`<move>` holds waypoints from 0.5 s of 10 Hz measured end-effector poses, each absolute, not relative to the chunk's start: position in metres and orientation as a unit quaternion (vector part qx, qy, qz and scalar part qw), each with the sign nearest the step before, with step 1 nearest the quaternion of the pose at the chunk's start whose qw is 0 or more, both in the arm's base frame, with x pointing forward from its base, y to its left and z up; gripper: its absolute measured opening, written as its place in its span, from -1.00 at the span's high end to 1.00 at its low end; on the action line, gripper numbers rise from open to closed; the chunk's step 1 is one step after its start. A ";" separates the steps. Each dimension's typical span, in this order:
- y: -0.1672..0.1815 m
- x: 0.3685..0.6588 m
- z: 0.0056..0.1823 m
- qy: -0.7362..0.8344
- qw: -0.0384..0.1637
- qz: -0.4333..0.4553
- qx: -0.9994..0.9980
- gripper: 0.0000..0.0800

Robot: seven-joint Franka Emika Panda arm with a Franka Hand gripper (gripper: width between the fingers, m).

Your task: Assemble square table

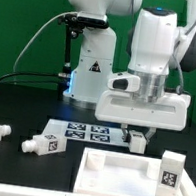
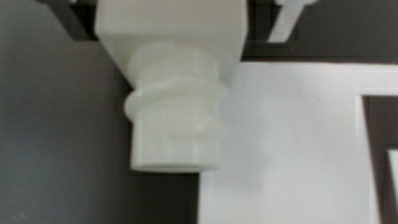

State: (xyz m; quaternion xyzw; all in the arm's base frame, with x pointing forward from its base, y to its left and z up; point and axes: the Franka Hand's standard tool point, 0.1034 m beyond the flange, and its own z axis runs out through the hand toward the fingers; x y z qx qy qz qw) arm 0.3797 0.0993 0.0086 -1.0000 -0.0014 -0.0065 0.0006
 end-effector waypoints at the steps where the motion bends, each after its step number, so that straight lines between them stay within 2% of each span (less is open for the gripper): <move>1: 0.098 0.378 0.008 -0.001 0.000 -0.006 -1.000 0.29; 3: 0.098 0.378 0.008 0.000 0.000 -0.005 -1.000 0.29; 5: 0.098 0.376 0.008 0.008 0.009 0.022 -1.000 -0.42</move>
Offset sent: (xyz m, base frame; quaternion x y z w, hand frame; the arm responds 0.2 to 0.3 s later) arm 0.0000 0.0000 0.0000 0.0000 0.0000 0.0000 1.0000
